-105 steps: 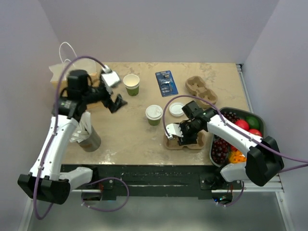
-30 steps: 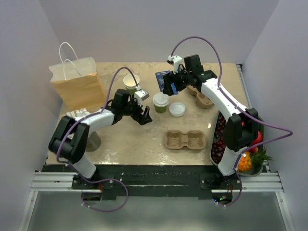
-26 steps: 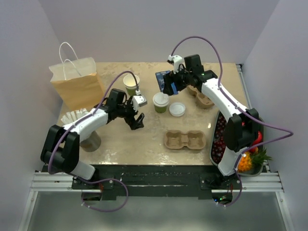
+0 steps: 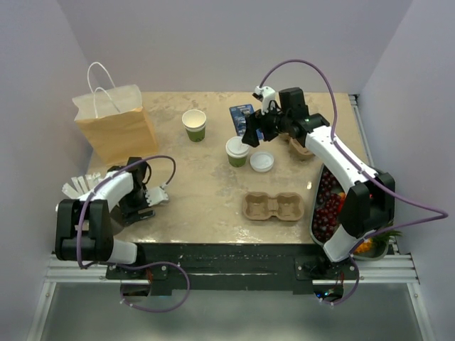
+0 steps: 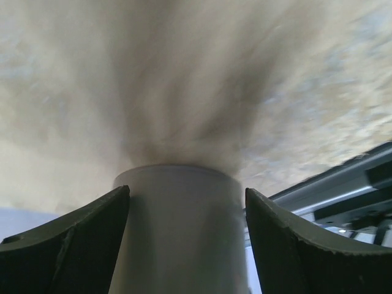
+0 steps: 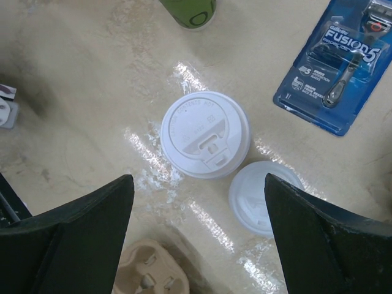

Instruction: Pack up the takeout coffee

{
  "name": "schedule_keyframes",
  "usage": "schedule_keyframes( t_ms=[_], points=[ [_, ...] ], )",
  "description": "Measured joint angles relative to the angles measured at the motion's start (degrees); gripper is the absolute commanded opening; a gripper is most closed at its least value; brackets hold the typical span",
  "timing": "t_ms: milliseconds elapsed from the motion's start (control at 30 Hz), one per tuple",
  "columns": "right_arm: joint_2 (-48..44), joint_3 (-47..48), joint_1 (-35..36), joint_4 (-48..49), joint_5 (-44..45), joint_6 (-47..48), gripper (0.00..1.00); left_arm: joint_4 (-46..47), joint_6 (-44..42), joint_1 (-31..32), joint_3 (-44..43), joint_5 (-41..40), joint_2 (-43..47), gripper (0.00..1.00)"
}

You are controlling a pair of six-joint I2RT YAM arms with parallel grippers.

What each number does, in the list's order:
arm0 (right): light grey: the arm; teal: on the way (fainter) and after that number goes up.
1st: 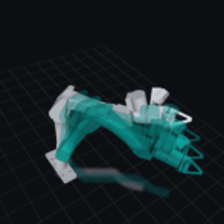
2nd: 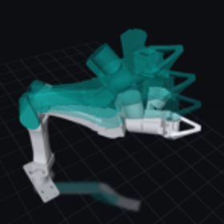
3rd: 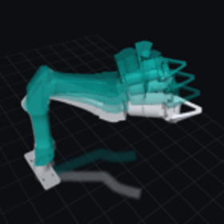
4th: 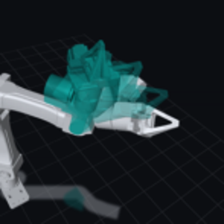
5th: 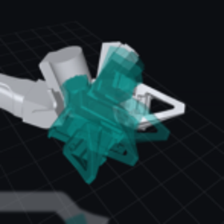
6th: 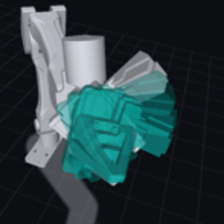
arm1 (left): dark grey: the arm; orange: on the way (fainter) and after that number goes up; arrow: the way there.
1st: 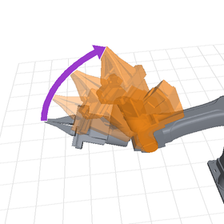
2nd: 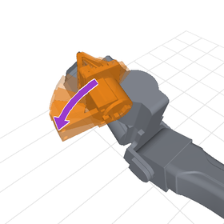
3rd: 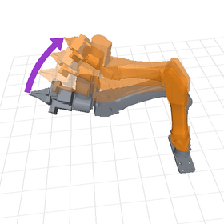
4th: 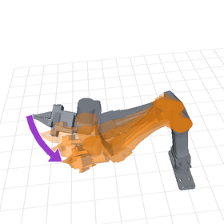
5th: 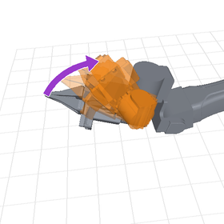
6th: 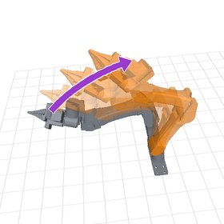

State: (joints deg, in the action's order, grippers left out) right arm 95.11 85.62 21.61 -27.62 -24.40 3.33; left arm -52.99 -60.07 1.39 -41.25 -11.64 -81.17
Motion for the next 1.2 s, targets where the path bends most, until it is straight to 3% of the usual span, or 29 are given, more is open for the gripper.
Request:
schedule_keyframes(
  t_ms=[167,367,500,633,967,1200],
  points=[
    [-0.02,-1.01,0.0,0.39,-0.68,-0.61,0.9,-0.28,-1.75,-0.85,-1.66,2.29,2.1,0.82],
    [-0.02,-0.98,0.0,0.59,-1.09,-0.79,0.9,-5.18,-1.33,3.43,-20.09,26.12,6.4,0.8],
    [0.17,0.13,0.0,0.46,-1.07,-0.57,0.9,4.96,9.97,6.56,-30.95,36.06,12.04,0.83],
    [0.17,0.94,-0.11,0.74,-1.09,-0.42,0.9,17.16,19.32,6.12,-34.6,33.83,16.83,0.84],
    [0.07,0.11,-0.2,2.21,-2.32,-1.01,0.89,28.76,37.33,-10.47,-46.86,22.73,7.34,0.88],
    [0.07,-1.46,-0.26,2.93,-3.76,-1.9,0.88,31.47,49.62,-26.91,-63.84,28.26,-5.46,0.83]
  ],
)
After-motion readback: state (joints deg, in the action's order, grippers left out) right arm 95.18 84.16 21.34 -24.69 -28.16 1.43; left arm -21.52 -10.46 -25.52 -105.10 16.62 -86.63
